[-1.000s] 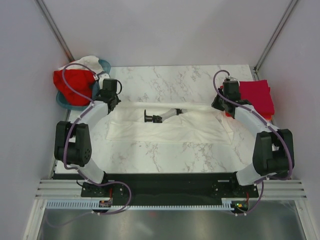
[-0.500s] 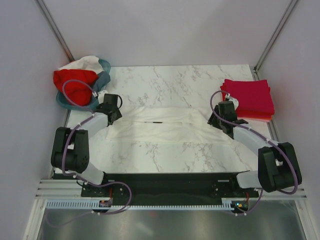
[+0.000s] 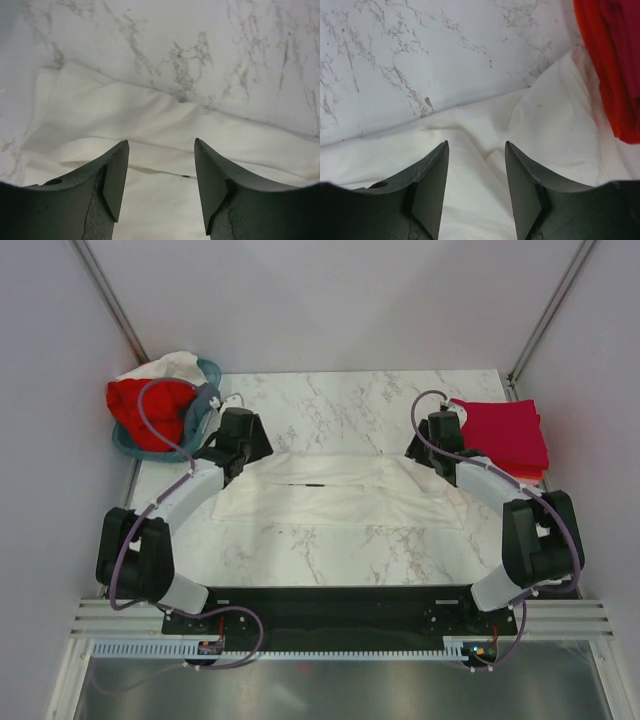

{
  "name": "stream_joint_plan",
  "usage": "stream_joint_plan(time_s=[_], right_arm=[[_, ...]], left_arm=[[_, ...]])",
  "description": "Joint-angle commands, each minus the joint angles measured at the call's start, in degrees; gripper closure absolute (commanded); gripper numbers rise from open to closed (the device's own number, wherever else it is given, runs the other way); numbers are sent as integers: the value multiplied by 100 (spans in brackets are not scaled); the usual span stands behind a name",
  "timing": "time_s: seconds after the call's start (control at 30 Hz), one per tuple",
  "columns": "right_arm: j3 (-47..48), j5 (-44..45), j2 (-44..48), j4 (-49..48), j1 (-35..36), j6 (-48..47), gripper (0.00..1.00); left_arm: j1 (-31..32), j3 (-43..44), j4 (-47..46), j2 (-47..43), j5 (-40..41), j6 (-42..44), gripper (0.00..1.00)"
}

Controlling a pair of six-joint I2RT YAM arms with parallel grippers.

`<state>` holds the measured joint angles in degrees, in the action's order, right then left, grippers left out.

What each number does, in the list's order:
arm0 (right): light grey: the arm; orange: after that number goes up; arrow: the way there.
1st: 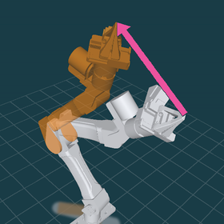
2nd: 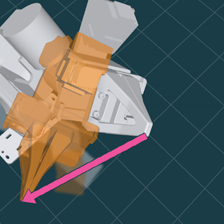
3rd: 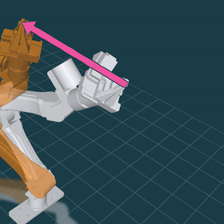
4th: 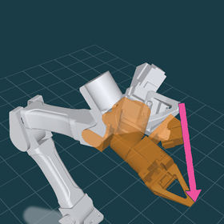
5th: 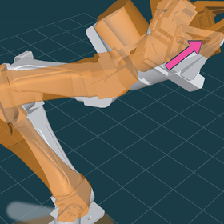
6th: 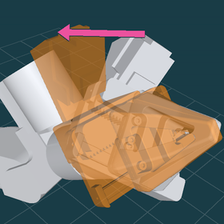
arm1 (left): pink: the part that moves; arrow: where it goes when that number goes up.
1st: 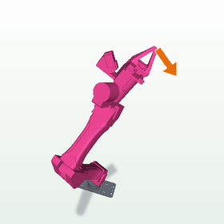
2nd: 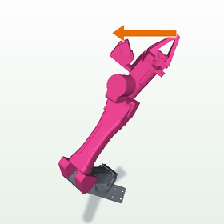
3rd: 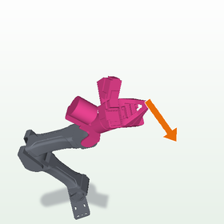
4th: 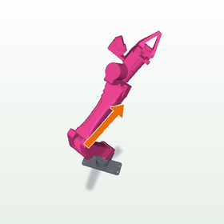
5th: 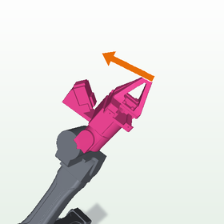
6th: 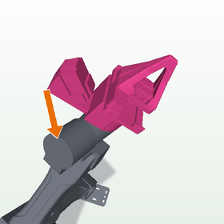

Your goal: Fold and stack the t-shirts

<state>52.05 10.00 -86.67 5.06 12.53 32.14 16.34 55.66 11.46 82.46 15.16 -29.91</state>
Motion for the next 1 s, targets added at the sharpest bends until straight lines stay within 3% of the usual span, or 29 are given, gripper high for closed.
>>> stream_joint_plan(time_s=[0.0, 0.17, 0.33, 0.47, 0.57, 0.67, 0.7, 0.83, 0.9, 0.97], right_arm=[[533, -489, -543, -40, 38, -129, 44], [833, -876, -1026, -75, 232, -217, 42], [868, -982, -1290, -67, 363, -182, 43], [763, -903, -1422, -102, 504, -147, 43], [771, -930, -1493, -119, 548, -147, 50], [736, -938, -1423, -128, 575, -182, 64], [719, -912, -1379, -119, 575, -191, 75], [596, -859, -1037, -23, 636, -243, 94], [464, -868, -870, 83, 654, -252, 100], [184, -868, -545, 92, 724, -261, 100]], left_arm=[[256, 594, -127, 525, -592, 3, 38], [-192, 982, 137, 1176, -778, -226, 46], [-376, 938, 365, 1369, -119, -497, 50], [-789, 850, 365, 1615, -408, -779, 52], [-965, 929, 357, 1966, -330, -814, 53], [-1132, 1034, 365, 2317, -513, -893, 53], [-1229, 1061, 383, 2380, -566, -963, 54], [-1361, 1122, 479, 2530, -585, -1104, 55], [-1370, 1123, 497, 2521, -514, -1148, 54], [-1370, 1157, 497, 2512, -540, -1122, 54]])
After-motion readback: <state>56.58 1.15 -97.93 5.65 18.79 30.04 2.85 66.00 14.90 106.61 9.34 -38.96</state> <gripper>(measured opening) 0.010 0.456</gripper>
